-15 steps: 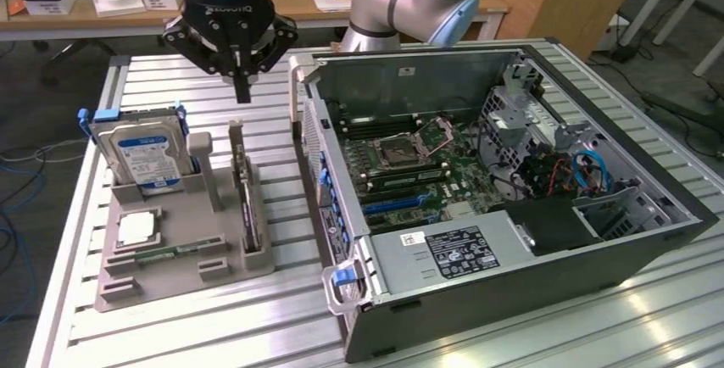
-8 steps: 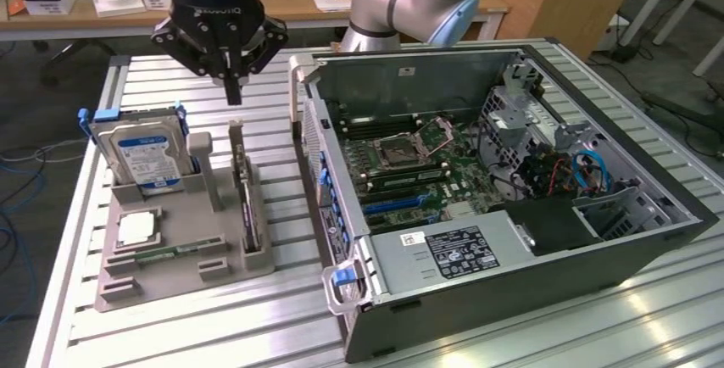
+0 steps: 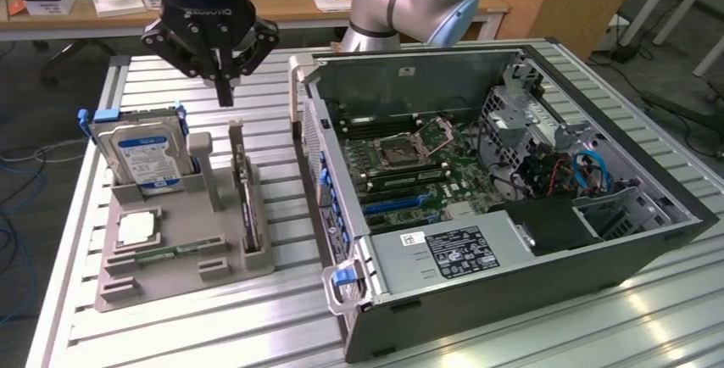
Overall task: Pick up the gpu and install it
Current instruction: 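Reach for the gpu, then pick up the gpu and move the gpu toward the slot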
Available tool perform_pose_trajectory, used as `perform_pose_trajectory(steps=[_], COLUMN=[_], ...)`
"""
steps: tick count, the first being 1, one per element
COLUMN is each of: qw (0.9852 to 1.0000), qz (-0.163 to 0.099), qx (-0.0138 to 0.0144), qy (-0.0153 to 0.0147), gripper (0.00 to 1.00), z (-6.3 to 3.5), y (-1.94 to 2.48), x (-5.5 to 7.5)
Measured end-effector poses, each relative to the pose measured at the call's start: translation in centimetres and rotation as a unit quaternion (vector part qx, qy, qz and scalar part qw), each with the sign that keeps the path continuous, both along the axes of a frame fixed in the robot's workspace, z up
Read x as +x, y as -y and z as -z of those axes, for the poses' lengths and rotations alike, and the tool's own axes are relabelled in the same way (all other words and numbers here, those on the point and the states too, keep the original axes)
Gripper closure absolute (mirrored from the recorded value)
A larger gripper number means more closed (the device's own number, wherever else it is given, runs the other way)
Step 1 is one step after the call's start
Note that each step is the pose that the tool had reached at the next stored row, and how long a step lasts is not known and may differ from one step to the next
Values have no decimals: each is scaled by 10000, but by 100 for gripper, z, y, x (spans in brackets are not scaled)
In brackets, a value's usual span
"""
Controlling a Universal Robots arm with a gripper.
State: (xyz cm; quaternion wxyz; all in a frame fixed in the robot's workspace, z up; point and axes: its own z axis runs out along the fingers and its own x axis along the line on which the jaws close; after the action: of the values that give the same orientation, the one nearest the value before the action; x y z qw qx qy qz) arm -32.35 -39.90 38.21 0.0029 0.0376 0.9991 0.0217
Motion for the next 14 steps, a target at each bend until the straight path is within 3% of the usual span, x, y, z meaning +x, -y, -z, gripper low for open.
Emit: perform_pose_trajectory(steps=[14], qw=[10000], qz=[0], qx=[0], qy=[-1], gripper=[90], z=[0], y=[2], x=[-1])
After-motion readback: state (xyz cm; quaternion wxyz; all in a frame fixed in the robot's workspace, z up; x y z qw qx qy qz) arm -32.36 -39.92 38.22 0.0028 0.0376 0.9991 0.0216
